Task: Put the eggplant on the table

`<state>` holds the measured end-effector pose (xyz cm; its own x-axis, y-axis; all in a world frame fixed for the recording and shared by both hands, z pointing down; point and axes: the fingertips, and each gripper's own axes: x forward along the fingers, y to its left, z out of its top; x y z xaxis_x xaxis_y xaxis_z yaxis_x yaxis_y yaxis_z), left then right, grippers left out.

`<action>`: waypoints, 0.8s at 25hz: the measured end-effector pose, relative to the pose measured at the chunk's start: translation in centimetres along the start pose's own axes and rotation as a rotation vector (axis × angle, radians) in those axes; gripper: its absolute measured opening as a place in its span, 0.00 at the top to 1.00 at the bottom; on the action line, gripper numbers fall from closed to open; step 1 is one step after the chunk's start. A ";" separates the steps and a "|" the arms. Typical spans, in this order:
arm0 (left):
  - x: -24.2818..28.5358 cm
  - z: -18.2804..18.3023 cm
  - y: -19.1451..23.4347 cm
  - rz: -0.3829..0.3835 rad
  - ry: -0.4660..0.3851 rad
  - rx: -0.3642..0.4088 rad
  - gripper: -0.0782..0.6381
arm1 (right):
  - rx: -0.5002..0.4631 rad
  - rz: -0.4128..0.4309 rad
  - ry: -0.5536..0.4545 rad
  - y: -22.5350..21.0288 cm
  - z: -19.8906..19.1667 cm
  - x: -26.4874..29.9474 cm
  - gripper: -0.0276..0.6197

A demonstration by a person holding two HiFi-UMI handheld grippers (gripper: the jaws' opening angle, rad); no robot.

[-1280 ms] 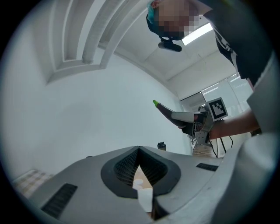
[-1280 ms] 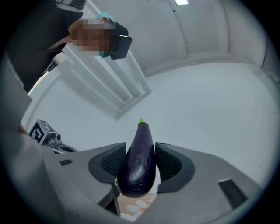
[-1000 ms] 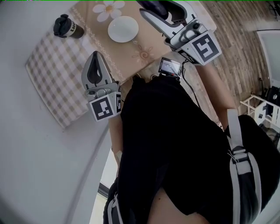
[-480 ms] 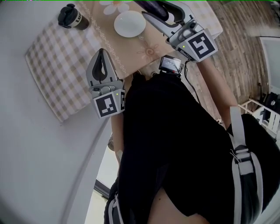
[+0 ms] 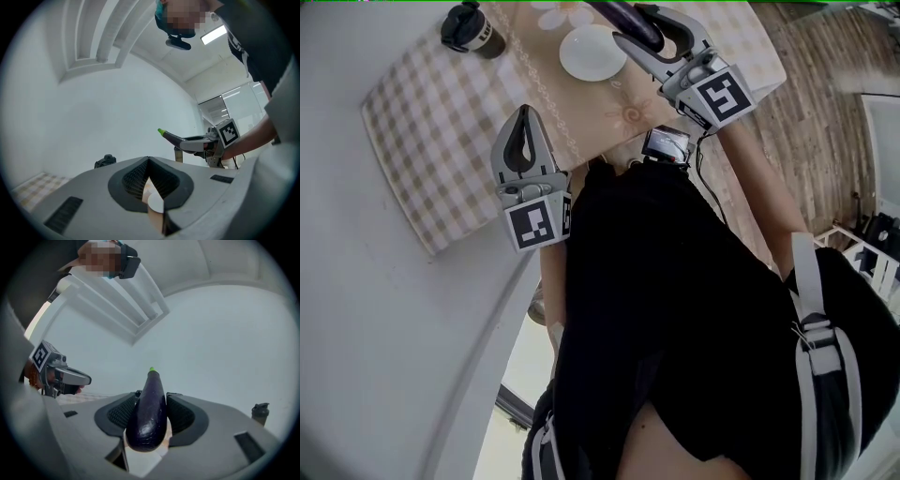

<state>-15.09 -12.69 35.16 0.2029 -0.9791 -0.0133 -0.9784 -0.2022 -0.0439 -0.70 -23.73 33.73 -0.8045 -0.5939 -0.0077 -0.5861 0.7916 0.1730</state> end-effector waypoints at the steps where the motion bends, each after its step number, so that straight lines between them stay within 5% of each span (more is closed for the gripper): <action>1: -0.1 -0.1 0.1 0.003 0.002 0.001 0.89 | 0.005 0.000 0.006 0.0 -0.4 0.1 0.62; 20: -1.8 -1.1 2.5 0.057 0.025 -0.001 0.89 | 0.092 -0.016 0.156 0.7 -8.6 1.8 0.62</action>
<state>-17.96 -11.49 36.19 0.1456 -0.9893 0.0088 -0.9884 -0.1458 -0.0426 -1.73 -25.55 42.33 -0.7747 -0.6157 0.1441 -0.6105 0.7876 0.0832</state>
